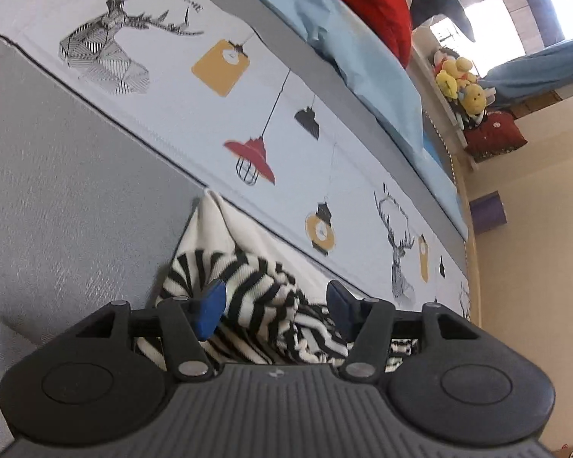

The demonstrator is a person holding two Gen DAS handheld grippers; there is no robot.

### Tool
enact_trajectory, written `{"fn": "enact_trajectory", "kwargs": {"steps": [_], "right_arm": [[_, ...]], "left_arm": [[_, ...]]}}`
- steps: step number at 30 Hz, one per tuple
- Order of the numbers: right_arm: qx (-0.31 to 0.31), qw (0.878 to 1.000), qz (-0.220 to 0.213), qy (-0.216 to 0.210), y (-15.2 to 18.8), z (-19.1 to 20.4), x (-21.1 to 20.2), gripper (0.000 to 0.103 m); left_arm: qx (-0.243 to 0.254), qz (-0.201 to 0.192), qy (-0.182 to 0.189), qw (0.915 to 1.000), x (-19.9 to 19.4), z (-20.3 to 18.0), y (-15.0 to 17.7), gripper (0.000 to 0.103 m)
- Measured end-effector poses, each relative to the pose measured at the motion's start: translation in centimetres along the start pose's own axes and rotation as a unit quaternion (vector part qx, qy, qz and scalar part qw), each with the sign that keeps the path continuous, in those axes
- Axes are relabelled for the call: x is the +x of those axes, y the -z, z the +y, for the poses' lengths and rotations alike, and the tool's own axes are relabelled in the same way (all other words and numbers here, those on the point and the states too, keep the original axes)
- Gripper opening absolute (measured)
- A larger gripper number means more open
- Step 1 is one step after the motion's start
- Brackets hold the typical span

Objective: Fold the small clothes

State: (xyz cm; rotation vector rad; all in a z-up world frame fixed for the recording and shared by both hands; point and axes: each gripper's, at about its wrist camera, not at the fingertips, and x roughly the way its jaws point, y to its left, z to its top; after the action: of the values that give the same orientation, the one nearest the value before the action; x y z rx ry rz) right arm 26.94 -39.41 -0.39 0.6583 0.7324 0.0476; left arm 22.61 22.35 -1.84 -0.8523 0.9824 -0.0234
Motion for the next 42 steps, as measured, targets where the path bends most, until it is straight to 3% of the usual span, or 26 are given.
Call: {"fn": "enact_trajectory", "kwargs": {"steps": [2,7,9,14,16,17,18,20,21,24,27,32,37,40,42], "right_arm": [[-0.012,1.000,0.027,-0.011,0.7,0.2,0.3,0.035],[-0.023,0.995,0.090,-0.022,2.5,0.8,2.2,0.050],[-0.036,0.994,0.099,-0.011,3.0,1.4,2.8,0.054],[-0.031,0.992,0.111,0.047,3.5,1.4,3.9,0.054],[-0.025,0.992,0.115,0.050,3.5,1.3,4.1,0.054],[-0.028,0.991,0.118,0.051,3.6,1.3,4.3,0.054],[-0.032,0.991,0.121,0.054,3.6,1.3,4.4,0.054],[-0.033,0.990,0.124,0.062,3.9,1.2,4.9,0.054],[-0.029,0.990,0.121,0.062,3.8,1.1,5.0,0.053],[-0.010,0.994,0.100,0.048,3.3,1.2,5.2,0.021],[-0.002,0.998,0.054,0.017,2.4,2.2,4.9,0.011],[0.030,0.999,-0.023,-0.039,0.0,3.1,4.8,0.010],[0.043,0.997,-0.042,-0.042,-1.6,4.1,6.6,0.011],[0.055,0.998,-0.026,-0.017,-2.1,3.8,8.3,0.016],[0.064,0.998,-0.024,0.002,-2.0,3.3,8.8,0.018]], "left_arm": [[0.009,0.015,-0.002,0.9999,0.5,-0.5,0.7,0.063],[0.033,0.044,-0.019,0.9983,2.5,-1.7,2.1,0.063],[0.031,0.046,-0.023,0.9982,3.2,-1.9,2.2,0.063],[0.021,0.044,-0.041,0.9980,4.6,-2.0,2.2,0.061],[0.028,0.042,-0.055,0.9972,5.1,-2.1,2.2,0.048],[0.031,0.041,-0.065,0.9965,5.3,-2.1,2.1,0.033],[0.032,0.040,-0.075,0.9959,5.6,-1.9,2.0,0.025],[0.035,0.025,-0.080,0.9958,5.5,-2.0,1.8,0.022],[0.041,0.017,-0.081,0.9957,5.5,-2.3,1.6,0.021],[0.054,-0.010,-0.076,0.9956,5.0,-3.2,0.9,0.019],[0.045,-0.039,-0.050,0.9970,4.4,-3.4,-0.1,0.018],[0.042,-0.087,-0.015,0.9952,4.2,-4.6,-1.6,0.018],[-0.005,-0.107,-0.001,0.9943,4.7,-4.6,-3.2,0.022],[-0.022,-0.110,0.025,0.9934,4.6,-4.3,-4.0,0.034],[-0.008,-0.116,0.035,0.9926,4.2,-4.7,-4.1,0.052]]}}
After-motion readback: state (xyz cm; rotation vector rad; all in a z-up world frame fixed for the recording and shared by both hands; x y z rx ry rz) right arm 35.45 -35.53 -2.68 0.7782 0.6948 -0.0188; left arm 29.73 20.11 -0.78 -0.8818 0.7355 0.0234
